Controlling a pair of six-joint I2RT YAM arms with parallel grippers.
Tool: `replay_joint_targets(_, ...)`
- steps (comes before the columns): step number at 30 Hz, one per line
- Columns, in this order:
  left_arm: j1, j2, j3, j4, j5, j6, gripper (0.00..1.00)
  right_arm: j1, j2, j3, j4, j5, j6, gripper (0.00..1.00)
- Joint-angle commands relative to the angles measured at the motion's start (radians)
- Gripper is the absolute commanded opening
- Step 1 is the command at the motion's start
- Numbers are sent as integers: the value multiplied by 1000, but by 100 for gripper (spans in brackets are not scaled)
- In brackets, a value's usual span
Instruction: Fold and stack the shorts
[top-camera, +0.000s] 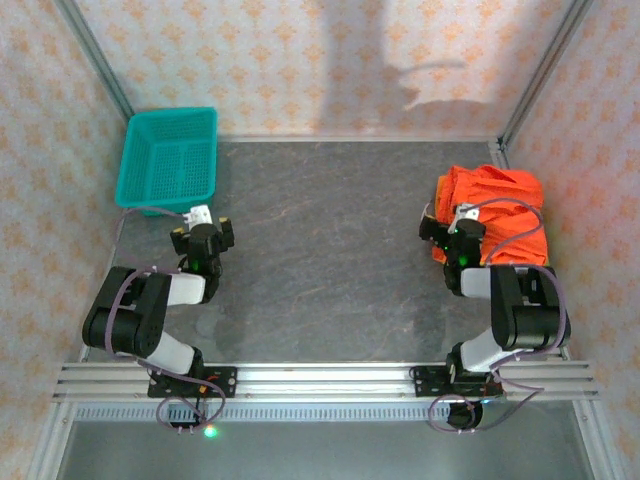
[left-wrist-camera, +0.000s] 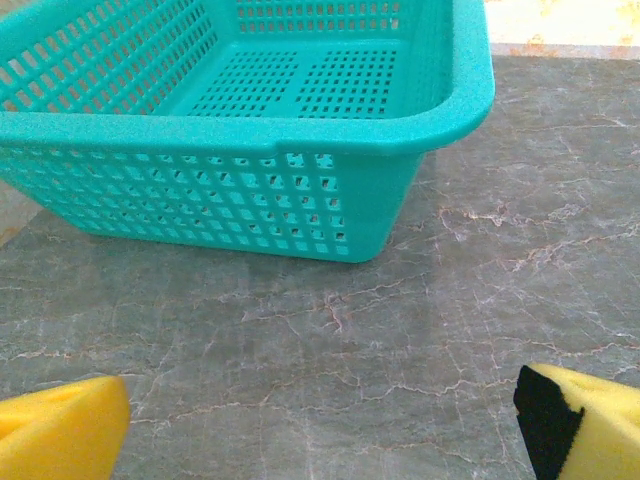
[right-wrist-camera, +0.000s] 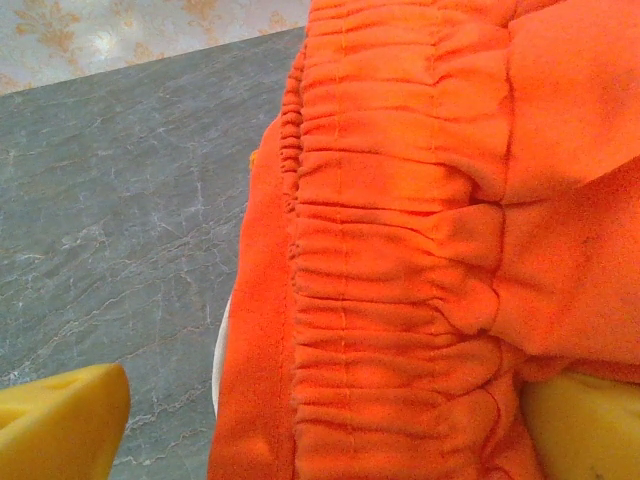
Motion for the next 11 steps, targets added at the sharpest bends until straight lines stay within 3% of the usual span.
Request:
replay_joint_targets(1, 6, -11, 21, -9, 2, 11, 100, 9, 6, -1, 29, 18, -8, 99)
replay_joint_targets(11, 15, -14, 21, -16, 23, 8, 100, 9, 7, -1, 29, 17, -8, 99)
